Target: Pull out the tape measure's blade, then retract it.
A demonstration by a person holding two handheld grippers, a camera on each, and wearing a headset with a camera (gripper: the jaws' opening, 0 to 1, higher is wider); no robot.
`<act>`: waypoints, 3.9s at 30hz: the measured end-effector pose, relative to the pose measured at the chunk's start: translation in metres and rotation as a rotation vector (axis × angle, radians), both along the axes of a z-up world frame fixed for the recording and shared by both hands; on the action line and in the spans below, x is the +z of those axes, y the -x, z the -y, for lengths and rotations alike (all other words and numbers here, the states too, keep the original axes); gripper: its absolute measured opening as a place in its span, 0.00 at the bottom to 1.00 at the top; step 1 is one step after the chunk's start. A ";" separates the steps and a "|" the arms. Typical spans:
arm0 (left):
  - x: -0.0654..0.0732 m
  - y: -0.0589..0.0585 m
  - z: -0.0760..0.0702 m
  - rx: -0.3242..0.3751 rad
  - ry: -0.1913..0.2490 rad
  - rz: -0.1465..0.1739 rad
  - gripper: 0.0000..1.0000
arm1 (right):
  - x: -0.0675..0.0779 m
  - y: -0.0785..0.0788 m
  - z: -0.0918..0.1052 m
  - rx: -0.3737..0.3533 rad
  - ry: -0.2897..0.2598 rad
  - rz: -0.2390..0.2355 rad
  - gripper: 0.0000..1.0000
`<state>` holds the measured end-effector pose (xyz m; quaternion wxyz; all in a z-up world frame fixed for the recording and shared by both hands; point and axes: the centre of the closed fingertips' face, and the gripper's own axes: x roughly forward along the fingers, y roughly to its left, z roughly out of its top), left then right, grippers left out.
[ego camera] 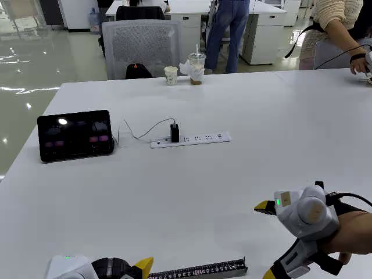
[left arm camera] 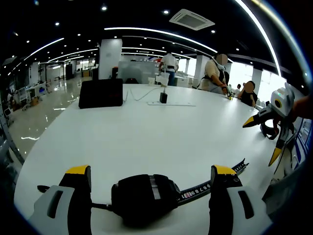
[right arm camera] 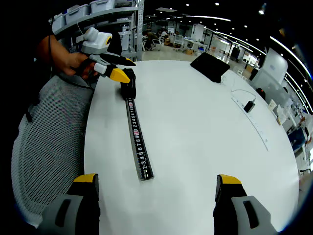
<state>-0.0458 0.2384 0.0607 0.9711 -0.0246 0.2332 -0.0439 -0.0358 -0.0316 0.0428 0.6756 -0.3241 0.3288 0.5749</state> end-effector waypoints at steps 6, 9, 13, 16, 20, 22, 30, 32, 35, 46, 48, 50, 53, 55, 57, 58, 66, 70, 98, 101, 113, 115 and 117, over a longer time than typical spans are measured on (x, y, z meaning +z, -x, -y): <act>0.004 -0.002 0.006 0.040 0.053 0.032 0.99 | -0.007 0.002 -0.004 0.029 0.026 -0.014 0.99; 0.000 0.000 0.004 0.053 0.033 0.040 0.99 | -0.011 0.001 -0.005 0.038 0.039 -0.019 0.99; -0.011 0.004 0.005 0.034 0.010 0.030 0.99 | -0.018 0.001 -0.007 0.051 0.060 -0.028 0.99; -0.011 0.001 0.004 0.040 0.018 0.035 0.99 | -0.021 0.001 -0.009 0.063 0.072 -0.032 0.99; -0.014 0.001 0.005 0.026 -0.001 0.037 0.99 | -0.026 0.000 -0.010 0.070 0.087 -0.041 0.99; -0.017 0.001 0.005 0.021 -0.004 0.035 0.99 | -0.028 -0.001 -0.010 0.072 0.091 -0.047 0.99; -0.022 0.002 -0.003 0.049 0.005 0.015 0.99 | -0.035 -0.002 -0.012 0.100 0.094 -0.060 0.86; -0.023 0.002 -0.003 0.048 0.004 0.016 0.99 | -0.037 -0.003 -0.012 0.102 0.100 -0.064 0.81; -0.024 0.001 -0.001 0.043 0.003 0.019 0.99 | -0.036 -0.001 -0.013 0.112 0.104 -0.076 0.71; -0.029 0.001 -0.001 0.045 0.001 -0.005 0.98 | -0.046 0.010 -0.013 0.169 0.147 -0.092 0.43; -0.029 0.001 -0.001 0.044 0.001 -0.001 0.98 | -0.047 0.011 -0.013 0.176 0.155 -0.091 0.39; -0.027 0.001 0.000 0.042 0.000 0.004 0.97 | -0.050 0.011 -0.013 0.182 0.162 -0.091 0.35; -0.026 0.000 -0.001 0.044 -0.002 0.008 0.97 | -0.051 0.011 -0.012 0.177 0.167 -0.095 0.30; -0.026 0.000 -0.002 0.047 -0.001 0.008 0.97 | -0.051 0.011 -0.012 0.185 0.169 -0.091 0.27; -0.027 0.000 -0.001 0.046 -0.001 0.006 0.97 | -0.051 0.011 -0.012 0.190 0.173 -0.086 0.24; -0.026 0.000 -0.001 0.046 -0.001 0.007 0.96 | -0.052 0.011 -0.013 0.191 0.174 -0.084 0.23; -0.025 0.000 -0.003 0.054 0.004 0.012 0.96 | -0.056 0.013 -0.013 0.207 0.181 -0.086 0.14; -0.026 0.000 -0.002 0.052 0.003 0.010 0.95 | -0.058 0.015 -0.014 0.212 0.190 -0.079 0.13; -0.034 0.005 -0.004 0.068 0.017 -0.043 0.70 | -0.060 0.013 -0.015 0.121 0.214 -0.103 0.11; -0.037 0.006 -0.006 0.072 0.017 -0.050 0.69 | -0.060 0.013 -0.015 0.131 0.222 -0.105 0.11; -0.039 0.008 -0.009 0.077 0.031 -0.070 0.63 | -0.060 0.013 -0.015 0.157 0.230 -0.102 0.10; -0.040 0.008 -0.008 0.067 0.014 -0.076 0.62 | -0.060 0.013 -0.015 0.162 0.231 -0.099 0.10; -0.039 0.008 -0.008 0.064 0.008 -0.077 0.62 | -0.060 0.013 -0.015 0.165 0.233 -0.099 0.10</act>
